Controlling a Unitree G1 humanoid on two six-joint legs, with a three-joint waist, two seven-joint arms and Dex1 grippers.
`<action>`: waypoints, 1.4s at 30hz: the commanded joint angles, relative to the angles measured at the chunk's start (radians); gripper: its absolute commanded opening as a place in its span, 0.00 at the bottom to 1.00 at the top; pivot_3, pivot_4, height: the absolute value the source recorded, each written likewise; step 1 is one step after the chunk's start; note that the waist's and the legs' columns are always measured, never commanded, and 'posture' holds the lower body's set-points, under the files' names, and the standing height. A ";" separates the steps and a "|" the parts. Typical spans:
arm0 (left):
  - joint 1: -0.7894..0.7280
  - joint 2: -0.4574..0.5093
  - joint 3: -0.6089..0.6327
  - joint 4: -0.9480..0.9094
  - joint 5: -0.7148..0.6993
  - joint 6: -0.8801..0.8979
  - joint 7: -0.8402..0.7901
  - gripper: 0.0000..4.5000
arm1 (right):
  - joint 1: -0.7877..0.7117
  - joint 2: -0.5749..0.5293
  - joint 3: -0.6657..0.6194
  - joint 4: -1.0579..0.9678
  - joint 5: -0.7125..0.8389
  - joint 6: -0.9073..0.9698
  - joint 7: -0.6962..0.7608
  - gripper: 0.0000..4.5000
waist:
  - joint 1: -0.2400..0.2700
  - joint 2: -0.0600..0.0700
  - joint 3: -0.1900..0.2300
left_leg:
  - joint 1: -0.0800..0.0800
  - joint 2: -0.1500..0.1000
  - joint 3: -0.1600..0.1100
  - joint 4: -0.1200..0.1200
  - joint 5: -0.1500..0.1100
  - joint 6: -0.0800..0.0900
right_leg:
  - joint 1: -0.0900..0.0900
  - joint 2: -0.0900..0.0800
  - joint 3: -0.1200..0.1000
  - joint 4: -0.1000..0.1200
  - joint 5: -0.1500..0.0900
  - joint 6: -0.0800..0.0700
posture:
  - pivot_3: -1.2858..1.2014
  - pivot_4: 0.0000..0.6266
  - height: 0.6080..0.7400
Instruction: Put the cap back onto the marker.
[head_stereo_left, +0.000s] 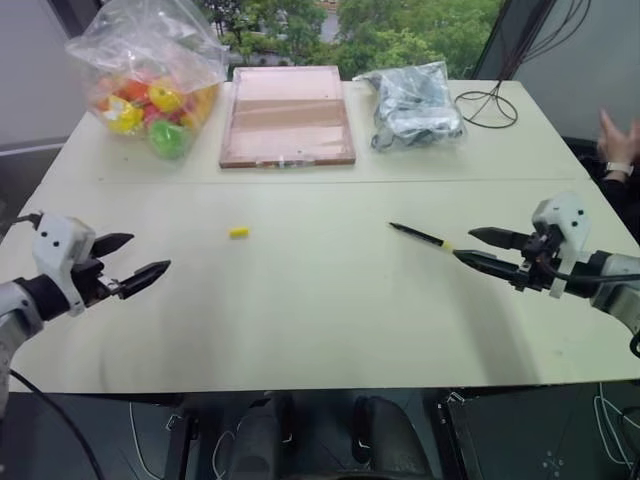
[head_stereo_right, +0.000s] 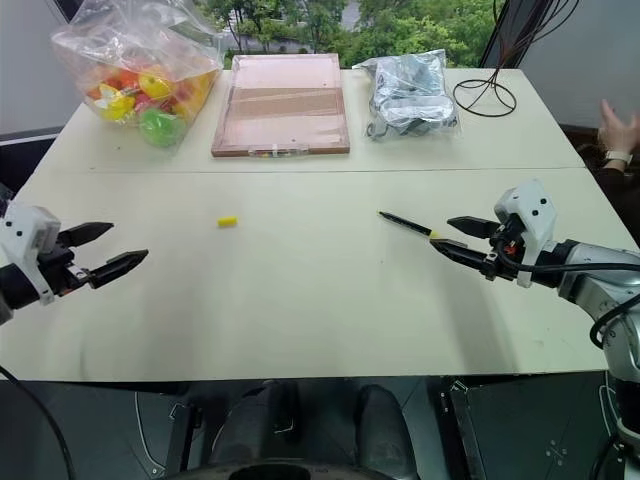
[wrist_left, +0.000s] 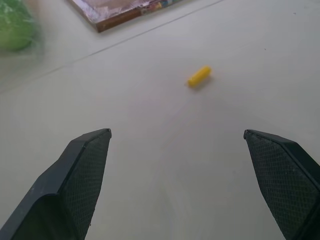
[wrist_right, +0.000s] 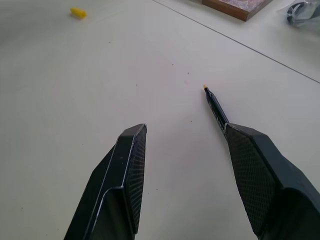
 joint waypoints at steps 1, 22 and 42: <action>-0.063 0.032 -0.039 0.023 0.005 -0.042 -0.065 0.99 | -0.027 0.003 0.000 -0.012 -0.005 -0.018 -0.001 0.57 | 0.001 0.000 0.000 | 0.000 0.000 0.000 0.000 0.000 0.000 | 0.000 0.000 0.000 0.000 0.000 0.000 | 0.52 0.24 1.00; -0.740 -0.156 -0.502 0.446 0.140 -0.213 -0.445 0.99 | -0.293 0.099 0.237 0.375 -0.257 -0.345 0.077 0.57 | 0.011 -0.001 0.000 | 0.000 -0.005 0.002 0.003 0.004 -0.004 | 0.002 0.001 0.000 0.002 0.002 0.004 | 0.52 0.24 1.00; -0.579 -0.176 -0.431 0.264 0.113 -0.151 -0.340 0.99 | -0.703 0.281 0.405 1.198 -0.527 -0.767 0.233 0.57 | -0.004 0.000 0.001 | 0.000 -0.006 0.002 0.003 0.005 -0.006 | 0.003 0.001 0.000 0.003 0.002 0.005 | 0.52 0.24 1.00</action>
